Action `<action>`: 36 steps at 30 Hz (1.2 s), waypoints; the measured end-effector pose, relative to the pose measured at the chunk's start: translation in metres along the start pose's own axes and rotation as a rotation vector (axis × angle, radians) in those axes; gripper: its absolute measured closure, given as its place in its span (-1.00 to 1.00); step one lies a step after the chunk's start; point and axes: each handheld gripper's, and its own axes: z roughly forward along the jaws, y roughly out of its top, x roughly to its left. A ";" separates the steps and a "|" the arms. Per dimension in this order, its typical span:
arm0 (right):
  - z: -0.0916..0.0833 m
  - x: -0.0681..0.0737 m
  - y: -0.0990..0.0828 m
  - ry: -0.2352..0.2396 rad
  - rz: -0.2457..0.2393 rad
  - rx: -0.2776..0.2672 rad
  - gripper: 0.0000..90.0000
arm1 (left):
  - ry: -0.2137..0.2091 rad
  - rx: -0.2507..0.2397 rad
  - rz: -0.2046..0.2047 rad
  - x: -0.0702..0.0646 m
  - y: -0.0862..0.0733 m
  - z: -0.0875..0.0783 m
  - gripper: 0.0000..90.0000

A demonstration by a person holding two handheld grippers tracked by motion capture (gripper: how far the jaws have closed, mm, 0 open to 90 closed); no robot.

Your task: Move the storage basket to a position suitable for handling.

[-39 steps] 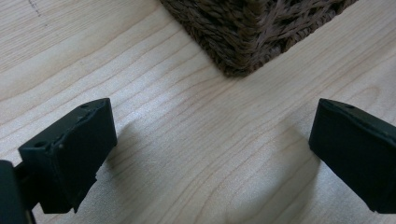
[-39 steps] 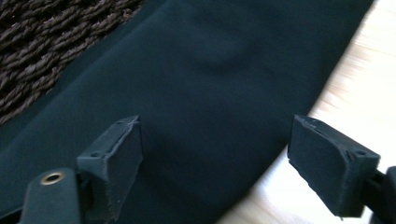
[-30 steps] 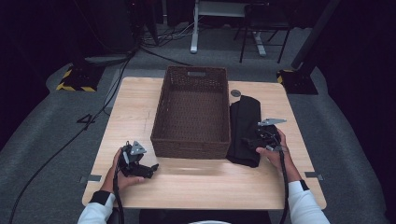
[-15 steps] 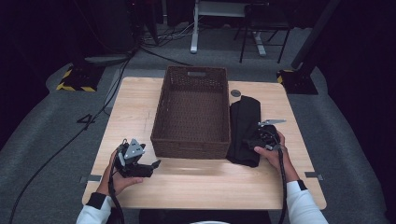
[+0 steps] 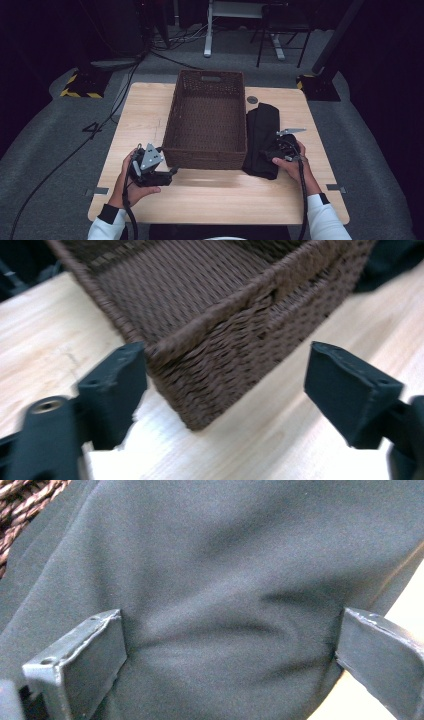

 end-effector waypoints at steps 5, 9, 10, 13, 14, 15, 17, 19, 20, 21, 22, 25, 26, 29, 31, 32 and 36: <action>-0.002 0.001 -0.001 -0.002 0.005 0.009 -0.99 | -0.045 -0.067 -0.005 -0.005 0.010 -0.005 -0.63; -0.003 0.001 -0.003 -0.002 -0.001 0.012 -0.99 | -0.078 -0.080 0.034 -0.018 0.021 0.001 -0.62; -0.004 0.001 -0.003 -0.004 -0.005 0.014 -0.99 | -0.109 -0.092 0.062 -0.030 0.030 0.008 -0.62; -0.004 0.001 -0.004 -0.003 -0.009 0.014 -0.99 | -0.170 -0.108 0.103 -0.051 0.047 0.023 -0.61; -0.005 0.001 -0.004 0.001 -0.006 0.015 -0.99 | -0.189 -0.113 0.121 -0.058 0.053 0.030 -0.60; -0.005 0.001 -0.004 0.001 -0.010 0.017 -0.99 | -0.206 -0.115 0.135 -0.066 0.059 0.036 -0.60; -0.006 0.001 -0.005 0.000 -0.010 0.020 -0.99 | -0.242 -0.121 0.169 -0.081 0.070 0.050 -0.58; -0.008 0.000 -0.007 0.004 -0.017 0.020 -0.99 | -0.240 -0.119 0.216 -0.095 0.080 0.064 -0.57; -0.009 -0.001 -0.007 0.005 -0.014 0.023 -0.99 | -0.240 -0.119 0.216 -0.095 0.080 0.064 -0.50; -0.010 -0.001 -0.008 0.003 -0.017 0.029 -0.99 | -0.238 -0.116 0.226 -0.107 0.087 0.080 -0.45; -0.011 -0.001 -0.009 0.001 -0.019 0.029 -0.99 | -0.244 -0.109 0.220 -0.109 0.089 0.086 -0.45; -0.014 -0.003 -0.013 0.006 -0.025 0.029 -0.99 | -0.204 -0.079 0.208 -0.115 0.094 0.105 -0.45; -0.015 -0.004 -0.014 0.009 -0.018 0.032 -0.99 | -0.197 -0.067 0.181 -0.114 0.095 0.111 -0.45; -0.020 -0.006 -0.019 0.002 -0.044 0.048 -0.99 | -0.187 -0.038 0.124 -0.110 0.094 0.126 -0.41; -0.023 -0.006 -0.022 -0.001 -0.056 0.056 -0.99 | -0.193 -0.018 0.107 -0.107 0.093 0.133 -0.28; -0.023 -0.006 -0.023 -0.001 -0.069 0.052 -0.99 | -0.201 -0.003 0.101 -0.105 0.092 0.136 -0.23; -0.026 -0.004 -0.027 -0.006 -0.092 0.064 -0.99 | -0.233 0.007 0.094 -0.097 0.087 0.138 0.03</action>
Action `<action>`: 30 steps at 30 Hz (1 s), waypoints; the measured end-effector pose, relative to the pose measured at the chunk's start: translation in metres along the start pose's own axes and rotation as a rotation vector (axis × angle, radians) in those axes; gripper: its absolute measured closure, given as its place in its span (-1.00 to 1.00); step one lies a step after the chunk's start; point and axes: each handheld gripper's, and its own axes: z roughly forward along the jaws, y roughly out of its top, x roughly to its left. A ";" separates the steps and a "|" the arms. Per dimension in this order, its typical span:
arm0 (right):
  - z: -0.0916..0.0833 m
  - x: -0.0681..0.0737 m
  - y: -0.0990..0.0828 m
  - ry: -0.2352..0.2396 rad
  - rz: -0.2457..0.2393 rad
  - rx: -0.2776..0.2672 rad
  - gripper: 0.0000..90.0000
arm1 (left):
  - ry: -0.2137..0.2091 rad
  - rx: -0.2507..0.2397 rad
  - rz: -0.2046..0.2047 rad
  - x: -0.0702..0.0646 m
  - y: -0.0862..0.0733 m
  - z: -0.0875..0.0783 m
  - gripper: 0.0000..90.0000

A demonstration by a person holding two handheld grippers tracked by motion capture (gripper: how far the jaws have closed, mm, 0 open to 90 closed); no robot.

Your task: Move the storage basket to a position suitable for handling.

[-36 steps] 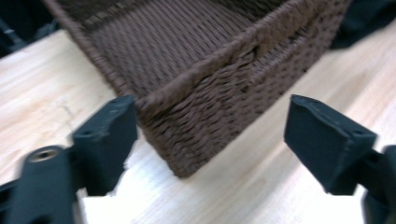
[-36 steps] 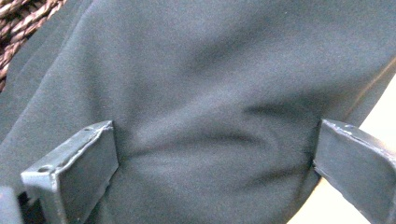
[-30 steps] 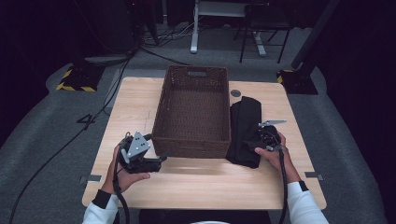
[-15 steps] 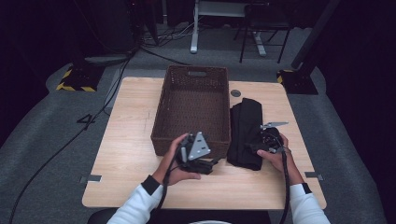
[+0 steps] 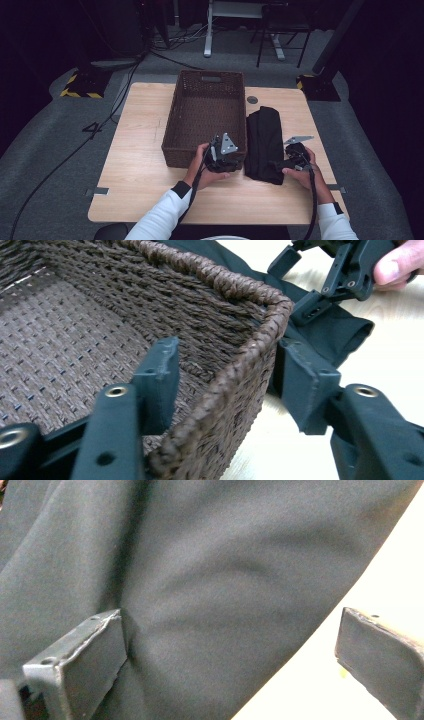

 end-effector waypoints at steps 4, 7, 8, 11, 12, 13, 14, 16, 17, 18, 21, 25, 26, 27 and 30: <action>-0.001 0.001 -0.002 -0.003 0.000 -0.004 -0.99 | 0.008 0.022 0.037 0.002 -0.003 -0.008 0.09; -0.003 0.002 -0.002 0.012 -0.006 -0.006 -0.83 | 0.018 0.030 0.054 0.005 -0.010 -0.019 0.08; -0.005 0.003 -0.001 0.024 -0.005 -0.010 -0.73 | 0.021 0.033 0.059 0.006 -0.012 -0.024 0.07; -0.009 0.004 -0.001 0.043 -0.025 -0.037 -0.64 | 0.028 0.044 0.061 0.010 -0.018 -0.034 -0.03; -0.015 0.008 0.001 0.024 -0.043 -0.068 -0.58 | 0.039 0.051 0.064 0.013 -0.023 -0.042 -0.07; -0.016 0.010 0.001 0.024 -0.045 -0.079 -0.55 | 0.043 0.060 0.064 0.014 -0.026 -0.047 -0.10; -0.018 0.012 0.002 0.022 -0.045 -0.090 -0.53 | 0.045 0.065 0.058 0.017 -0.029 -0.053 -0.15; -0.020 0.015 0.005 0.006 -0.054 -0.107 -0.53 | 0.029 0.071 0.049 0.021 -0.035 -0.061 -0.18; -0.020 0.015 0.005 0.006 -0.054 -0.107 -0.53 | 0.029 0.071 0.049 0.021 -0.035 -0.061 -0.19; -0.021 0.017 0.008 -0.012 -0.049 -0.129 -0.54 | 0.010 0.082 0.050 0.024 -0.040 -0.070 -0.21; -0.022 0.022 0.014 -0.051 -0.047 -0.159 -0.54 | -0.009 0.085 0.066 0.025 -0.046 -0.078 -0.23; -0.020 0.036 0.022 -0.044 -0.074 -0.191 -0.53 | -0.014 0.079 0.074 0.023 -0.050 -0.084 -0.23; -0.015 0.040 0.023 -0.025 -0.087 -0.179 -0.53 | -0.012 0.077 0.072 0.020 -0.050 -0.084 -0.23; -0.015 0.040 0.023 -0.025 -0.087 -0.179 -0.53 | -0.012 0.077 0.072 0.020 -0.050 -0.084 -0.26; 0.003 0.052 0.022 -0.014 -0.126 -0.112 -0.63 | -0.051 0.033 0.050 0.014 -0.046 -0.084 -0.54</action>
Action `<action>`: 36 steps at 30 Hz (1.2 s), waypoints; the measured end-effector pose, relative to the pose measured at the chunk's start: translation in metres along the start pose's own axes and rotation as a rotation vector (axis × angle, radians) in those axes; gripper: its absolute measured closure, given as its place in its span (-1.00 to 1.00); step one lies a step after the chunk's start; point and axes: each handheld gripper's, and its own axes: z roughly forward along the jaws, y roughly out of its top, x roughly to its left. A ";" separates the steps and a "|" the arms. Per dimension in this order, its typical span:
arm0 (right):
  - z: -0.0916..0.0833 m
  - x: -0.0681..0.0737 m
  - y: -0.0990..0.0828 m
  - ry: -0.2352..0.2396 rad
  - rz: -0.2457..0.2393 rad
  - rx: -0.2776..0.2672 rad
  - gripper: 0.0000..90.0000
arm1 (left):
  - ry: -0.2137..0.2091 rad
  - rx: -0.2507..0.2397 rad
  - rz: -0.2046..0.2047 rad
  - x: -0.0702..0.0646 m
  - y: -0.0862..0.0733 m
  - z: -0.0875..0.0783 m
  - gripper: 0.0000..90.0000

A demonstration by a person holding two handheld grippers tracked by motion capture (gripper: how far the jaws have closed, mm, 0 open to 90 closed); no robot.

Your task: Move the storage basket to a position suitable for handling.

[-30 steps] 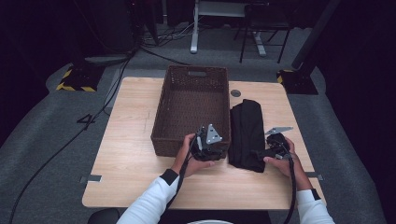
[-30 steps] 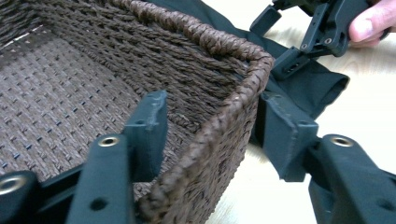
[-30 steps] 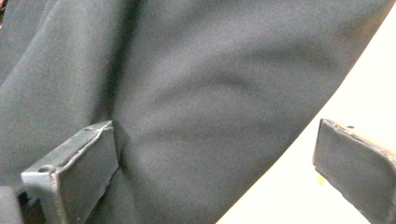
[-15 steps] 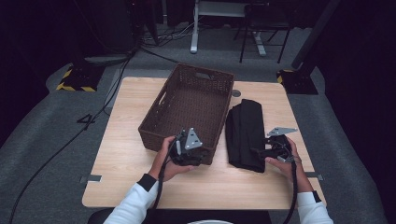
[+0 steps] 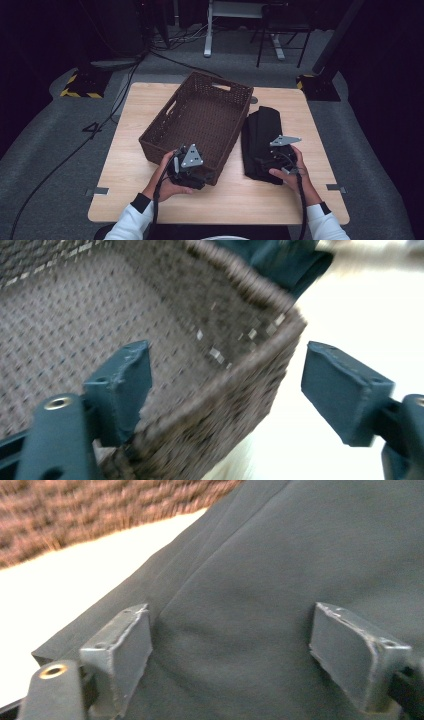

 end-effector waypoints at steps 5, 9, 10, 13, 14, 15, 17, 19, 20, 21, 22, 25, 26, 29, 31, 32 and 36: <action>0.007 0.008 -0.002 -0.030 -0.038 0.039 -0.65 | 0.017 -0.048 -0.009 -0.016 0.015 0.006 -0.52; 0.006 0.009 -0.006 -0.044 -0.058 0.037 -0.64 | -0.015 -0.046 -0.046 -0.030 0.022 0.023 -0.27; 0.005 0.008 -0.007 -0.039 -0.061 0.037 -0.64 | -0.001 -0.048 -0.048 -0.031 0.022 0.025 -0.25; 0.001 0.003 -0.012 -0.032 -0.058 0.037 -0.64 | 0.046 -0.053 -0.052 -0.030 0.023 0.028 -0.01; 0.000 0.001 -0.014 -0.030 -0.063 0.037 -0.64 | 0.065 -0.044 -0.067 -0.027 0.022 0.029 0.08; -0.003 0.000 -0.016 -0.028 -0.068 0.036 -0.64 | 0.081 -0.031 -0.073 -0.023 0.020 0.029 0.13; -0.006 -0.004 -0.020 -0.019 -0.081 0.036 -0.64 | 0.045 -0.032 -0.096 -0.016 0.015 0.027 0.08; -0.011 -0.008 -0.024 -0.010 -0.088 0.040 -0.64 | 0.062 -0.024 -0.091 -0.013 0.013 0.022 0.06; -0.014 -0.010 -0.027 -0.012 -0.087 0.043 -0.64 | 0.080 -0.019 -0.084 -0.012 0.012 0.019 0.04; -0.017 -0.012 -0.030 -0.012 -0.090 0.044 -0.64 | 0.094 -0.014 -0.080 -0.011 0.010 0.016 0.04; -0.020 -0.013 -0.032 -0.014 -0.090 0.047 -0.64 | 0.107 -0.011 -0.081 -0.010 0.007 0.012 0.03; -0.030 -0.017 -0.040 -0.020 -0.088 0.063 -0.64 | 0.129 -0.002 -0.103 -0.002 -0.002 0.000 -0.02; -0.033 -0.018 -0.042 -0.020 -0.087 0.068 -0.64 | 0.142 0.000 -0.110 0.000 -0.005 -0.005 -0.04; -0.045 -0.022 -0.048 -0.016 -0.075 0.087 -0.65 | 0.178 0.006 -0.125 0.005 -0.013 -0.016 -0.08; -0.054 -0.026 -0.049 0.005 -0.051 0.076 -0.64 | 0.202 0.009 -0.128 0.007 -0.016 -0.021 -0.12; -0.060 -0.028 -0.048 0.014 -0.041 0.062 -0.60 | 0.210 0.007 -0.128 0.007 -0.016 -0.022 -0.13; -0.083 -0.036 -0.035 -0.019 0.026 -0.064 -0.54 | 0.205 0.005 -0.125 0.008 -0.017 -0.019 -0.11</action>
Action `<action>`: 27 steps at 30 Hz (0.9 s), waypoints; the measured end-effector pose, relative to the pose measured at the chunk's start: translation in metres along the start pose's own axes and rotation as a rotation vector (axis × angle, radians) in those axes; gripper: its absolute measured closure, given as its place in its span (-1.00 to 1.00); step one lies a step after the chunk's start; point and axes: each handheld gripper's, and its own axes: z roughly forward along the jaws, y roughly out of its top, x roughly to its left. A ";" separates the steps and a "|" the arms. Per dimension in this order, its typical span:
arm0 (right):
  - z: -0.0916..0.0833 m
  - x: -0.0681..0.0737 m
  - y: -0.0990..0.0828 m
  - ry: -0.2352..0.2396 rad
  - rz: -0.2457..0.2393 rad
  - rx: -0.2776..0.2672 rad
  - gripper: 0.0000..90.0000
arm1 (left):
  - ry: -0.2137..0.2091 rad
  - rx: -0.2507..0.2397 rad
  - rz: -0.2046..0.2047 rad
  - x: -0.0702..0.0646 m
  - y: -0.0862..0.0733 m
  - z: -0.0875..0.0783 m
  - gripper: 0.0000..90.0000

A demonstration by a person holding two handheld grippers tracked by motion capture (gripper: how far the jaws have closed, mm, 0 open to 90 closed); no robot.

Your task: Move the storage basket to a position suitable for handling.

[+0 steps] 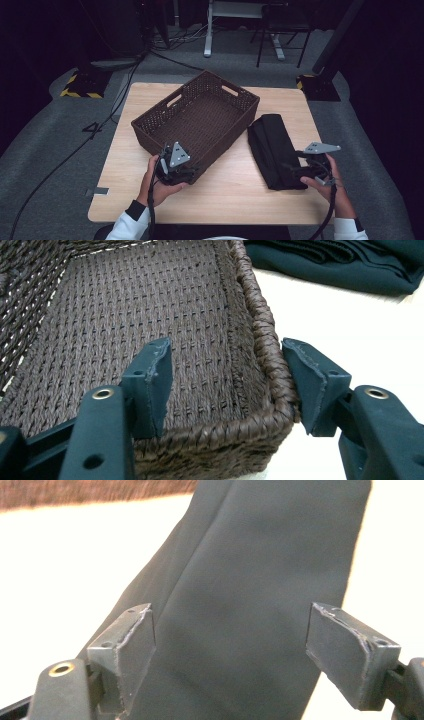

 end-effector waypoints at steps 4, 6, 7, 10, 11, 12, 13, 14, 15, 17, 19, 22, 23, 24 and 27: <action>0.012 -0.016 0.016 -0.072 0.091 -0.017 -0.54 | -0.066 -0.003 -0.008 0.007 -0.001 0.010 0.01; 0.033 -0.022 0.020 -0.078 0.109 0.039 -0.56 | -0.093 -0.005 -0.003 0.010 0.000 0.013 0.01; 0.043 -0.024 0.021 -0.093 0.103 0.066 -0.55 | -0.101 -0.005 -0.001 0.011 0.000 0.014 0.05; 0.061 -0.031 0.018 -0.080 0.152 0.087 -0.64 | -0.099 -0.008 -0.001 0.014 0.001 0.018 0.09; 0.063 -0.033 0.017 -0.050 0.188 0.078 -0.62 | -0.106 -0.013 -0.008 0.016 0.002 0.019 0.09; 0.065 -0.034 0.016 -0.013 0.215 0.064 -0.60 | -0.110 -0.019 -0.015 0.017 0.002 0.021 0.08; 0.067 -0.034 0.015 0.002 0.221 0.061 -0.60 | -0.120 -0.028 -0.025 0.018 0.002 0.023 0.08; 0.067 -0.034 0.015 0.002 0.221 0.061 -0.60 | -0.120 -0.028 -0.025 0.018 0.002 0.023 0.06; 0.070 -0.032 0.014 0.023 0.219 0.066 -0.59 | -0.128 -0.030 -0.043 0.019 0.002 0.026 0.06; 0.077 -0.027 0.012 0.111 0.214 0.084 -0.59 | -0.112 -0.032 -0.021 0.018 0.005 0.030 0.05; 0.079 -0.020 0.011 0.140 0.166 0.096 -0.59 | -0.122 -0.027 -0.001 0.018 0.007 0.032 0.09; 0.080 -0.009 0.013 0.173 0.101 0.120 -0.59 | -0.133 -0.024 0.015 0.018 0.008 0.033 0.17; 0.080 -0.009 0.013 0.173 0.101 0.120 -0.59 | -0.143 -0.024 0.020 0.019 0.009 0.034 0.17; 0.080 -0.002 0.012 0.190 0.058 0.123 -0.58 | -0.150 -0.028 0.028 0.020 0.010 0.036 0.20; 0.079 0.006 0.012 0.217 0.001 0.134 -0.56 | -0.151 -0.033 0.037 0.022 0.011 0.038 0.23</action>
